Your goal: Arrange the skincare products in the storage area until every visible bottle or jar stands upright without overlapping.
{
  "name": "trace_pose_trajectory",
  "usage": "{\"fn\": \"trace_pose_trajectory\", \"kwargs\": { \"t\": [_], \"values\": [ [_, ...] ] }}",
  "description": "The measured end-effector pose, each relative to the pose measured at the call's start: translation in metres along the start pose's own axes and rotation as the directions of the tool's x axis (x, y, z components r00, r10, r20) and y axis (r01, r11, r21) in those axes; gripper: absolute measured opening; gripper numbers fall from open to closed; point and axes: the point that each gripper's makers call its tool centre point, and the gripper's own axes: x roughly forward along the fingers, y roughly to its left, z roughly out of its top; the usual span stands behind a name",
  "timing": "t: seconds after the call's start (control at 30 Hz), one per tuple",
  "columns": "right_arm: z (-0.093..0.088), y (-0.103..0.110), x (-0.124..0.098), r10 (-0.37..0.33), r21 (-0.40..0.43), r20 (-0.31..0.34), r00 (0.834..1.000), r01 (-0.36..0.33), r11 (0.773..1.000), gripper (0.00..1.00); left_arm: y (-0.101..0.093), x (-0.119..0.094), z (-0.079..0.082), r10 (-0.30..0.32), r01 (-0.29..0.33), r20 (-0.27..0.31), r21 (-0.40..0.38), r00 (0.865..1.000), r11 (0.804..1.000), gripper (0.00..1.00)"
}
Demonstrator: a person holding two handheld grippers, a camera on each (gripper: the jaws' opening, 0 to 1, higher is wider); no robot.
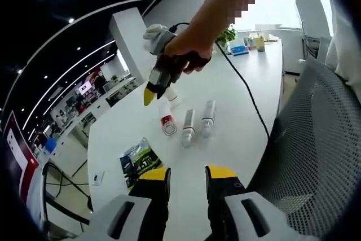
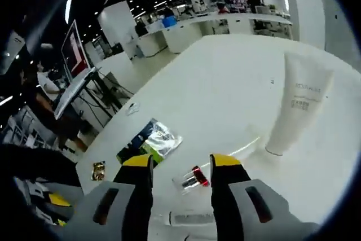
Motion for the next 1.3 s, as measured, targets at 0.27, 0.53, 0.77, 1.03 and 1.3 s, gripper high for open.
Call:
{"fn": "trace_pose_trajectory", "kwargs": {
  "t": [0.27, 0.53, 0.77, 1.03, 1.3],
  "values": [
    [-0.001, 0.021, 0.014, 0.073, -0.331, -0.163, 0.984, -0.124, 0.935, 0.31, 0.0, 0.001, -0.001, -0.001, 0.001, -0.002, 0.001, 1.0, 1.0, 0.25],
    [0.003, 0.007, 0.011, -0.027, -0.618, -0.29, 0.957, -0.166, 0.768, 0.32, 0.0, 0.001, 0.0, -0.001, 0.001, -0.001, 0.002, 1.0, 1.0, 0.26],
    [-0.011, -0.009, 0.016, -0.144, -0.776, -0.459, 0.877, -0.317, 0.545, 0.33, -0.002, 0.001, 0.0, -0.011, 0.011, -0.002, 0.006, 1.0, 1.0, 0.26],
    [-0.028, -0.028, 0.019, -0.233, -0.795, -0.56, 0.795, -0.437, 0.421, 0.37, -0.001, 0.001, -0.001, -0.007, 0.007, -0.007, 0.005, 1.0, 1.0, 0.26],
    [-0.044, -0.037, 0.025, -0.32, -0.795, -0.607, 0.728, -0.555, 0.245, 0.37, -0.001, 0.002, -0.002, -0.003, 0.003, -0.01, 0.006, 1.0, 1.0, 0.26]
  ]
}}
